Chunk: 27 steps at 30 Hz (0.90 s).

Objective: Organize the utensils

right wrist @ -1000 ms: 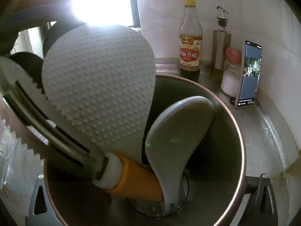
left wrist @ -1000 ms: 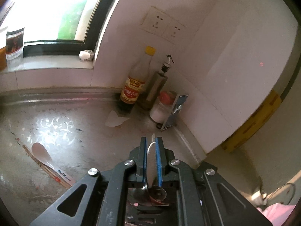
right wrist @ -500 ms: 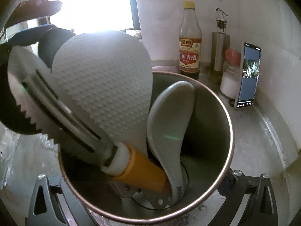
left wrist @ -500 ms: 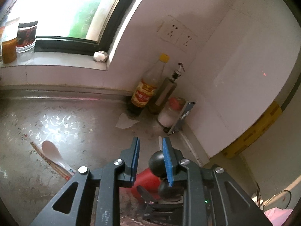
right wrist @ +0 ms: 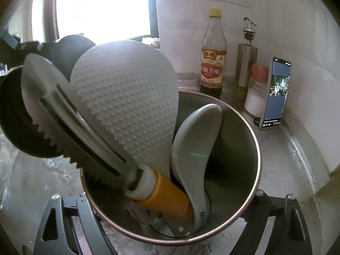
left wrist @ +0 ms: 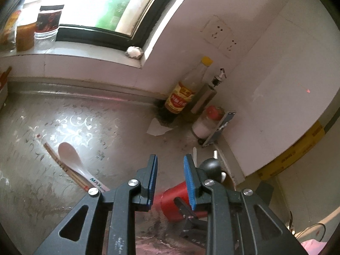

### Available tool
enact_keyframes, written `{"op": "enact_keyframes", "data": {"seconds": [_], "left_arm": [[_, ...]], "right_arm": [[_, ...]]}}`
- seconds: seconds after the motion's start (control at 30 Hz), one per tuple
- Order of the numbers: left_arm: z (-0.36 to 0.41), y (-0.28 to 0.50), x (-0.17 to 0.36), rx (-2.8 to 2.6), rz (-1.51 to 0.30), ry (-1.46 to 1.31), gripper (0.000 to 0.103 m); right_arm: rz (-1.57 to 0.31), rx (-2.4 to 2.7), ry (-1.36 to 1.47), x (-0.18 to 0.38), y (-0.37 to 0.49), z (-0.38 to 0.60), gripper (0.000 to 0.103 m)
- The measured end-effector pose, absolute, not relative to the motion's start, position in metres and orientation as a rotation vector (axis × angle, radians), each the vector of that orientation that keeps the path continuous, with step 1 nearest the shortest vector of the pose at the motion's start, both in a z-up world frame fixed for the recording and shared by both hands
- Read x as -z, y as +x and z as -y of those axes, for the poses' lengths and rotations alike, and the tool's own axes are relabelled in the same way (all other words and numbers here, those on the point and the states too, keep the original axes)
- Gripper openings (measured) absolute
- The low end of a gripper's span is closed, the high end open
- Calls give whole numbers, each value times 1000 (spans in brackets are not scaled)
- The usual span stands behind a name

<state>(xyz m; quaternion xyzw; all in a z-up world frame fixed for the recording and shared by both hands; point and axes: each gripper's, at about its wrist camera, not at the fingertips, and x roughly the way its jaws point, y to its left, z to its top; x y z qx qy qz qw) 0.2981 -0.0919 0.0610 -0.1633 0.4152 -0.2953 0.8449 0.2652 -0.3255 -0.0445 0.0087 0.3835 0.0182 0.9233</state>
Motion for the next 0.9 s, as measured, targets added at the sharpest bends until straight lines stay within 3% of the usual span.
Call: {"op": "enact_keyframes", "data": {"seconds": [0.9], "left_arm": [[138, 300, -15, 635, -1051, -287, 26]], "right_arm": [[-798, 46, 49, 39, 225, 354, 90]]}}
